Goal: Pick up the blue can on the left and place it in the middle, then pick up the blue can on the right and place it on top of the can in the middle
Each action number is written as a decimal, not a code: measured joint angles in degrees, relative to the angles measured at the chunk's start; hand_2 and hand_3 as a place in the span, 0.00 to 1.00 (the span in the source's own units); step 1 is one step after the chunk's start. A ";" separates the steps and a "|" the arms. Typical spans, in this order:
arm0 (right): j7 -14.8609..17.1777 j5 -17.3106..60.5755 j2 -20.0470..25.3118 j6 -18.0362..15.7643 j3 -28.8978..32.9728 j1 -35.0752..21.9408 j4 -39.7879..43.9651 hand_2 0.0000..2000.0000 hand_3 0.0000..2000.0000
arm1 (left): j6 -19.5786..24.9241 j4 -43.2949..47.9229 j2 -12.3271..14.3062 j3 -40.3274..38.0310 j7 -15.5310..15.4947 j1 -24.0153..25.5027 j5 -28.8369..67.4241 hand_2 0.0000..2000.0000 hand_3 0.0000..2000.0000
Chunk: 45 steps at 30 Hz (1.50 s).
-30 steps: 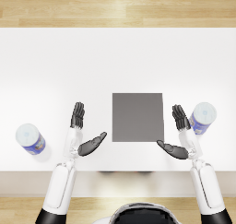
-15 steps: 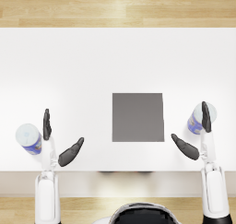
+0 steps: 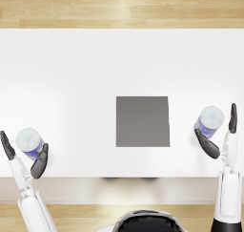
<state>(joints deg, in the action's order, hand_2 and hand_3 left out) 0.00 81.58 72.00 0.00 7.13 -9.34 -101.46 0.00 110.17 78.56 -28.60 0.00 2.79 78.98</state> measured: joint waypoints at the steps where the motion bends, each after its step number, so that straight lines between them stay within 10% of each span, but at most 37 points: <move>1: 0.00 0.01 0.09 0.00 -0.03 0.01 1.34 0.00 0.00 | 0.00 -0.72 0.32 -0.06 0.00 0.32 0.01 0.00 0.00; 38: -0.15 0.02 4.35 -1.26 -4.61 -11.07 41.43 0.00 0.00 | -0.06 -35.86 -0.53 5.72 -0.86 -7.19 0.04 0.00 0.00; 39: -0.17 0.02 4.41 -1.41 -4.79 -11.34 41.73 0.68 0.16 | 0.01 -36.40 -0.60 5.74 -1.36 -7.51 0.04 0.68 0.16; 40: -0.15 0.03 4.45 -3.75 -4.83 -11.47 41.96 1.00 0.33 | 0.97 -36.80 -0.69 5.63 -1.60 -7.74 0.06 1.00 0.33; 43: -0.80 0.04 4.74 -8.49 -4.83 -11.55 42.25 1.00 0.76 | 2.93 -36.83 -0.64 5.46 -1.04 -7.75 0.04 1.00 0.76; 45: -0.66 0.04 4.97 -7.40 -4.46 -11.40 41.57 1.00 0.76 | 2.63 -36.16 -0.42 5.60 -0.77 -7.41 0.03 1.00 0.76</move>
<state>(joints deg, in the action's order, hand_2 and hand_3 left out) -0.66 81.62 76.97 -7.40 2.67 -20.74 -59.88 2.62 74.01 78.15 -23.00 -0.76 -4.62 79.02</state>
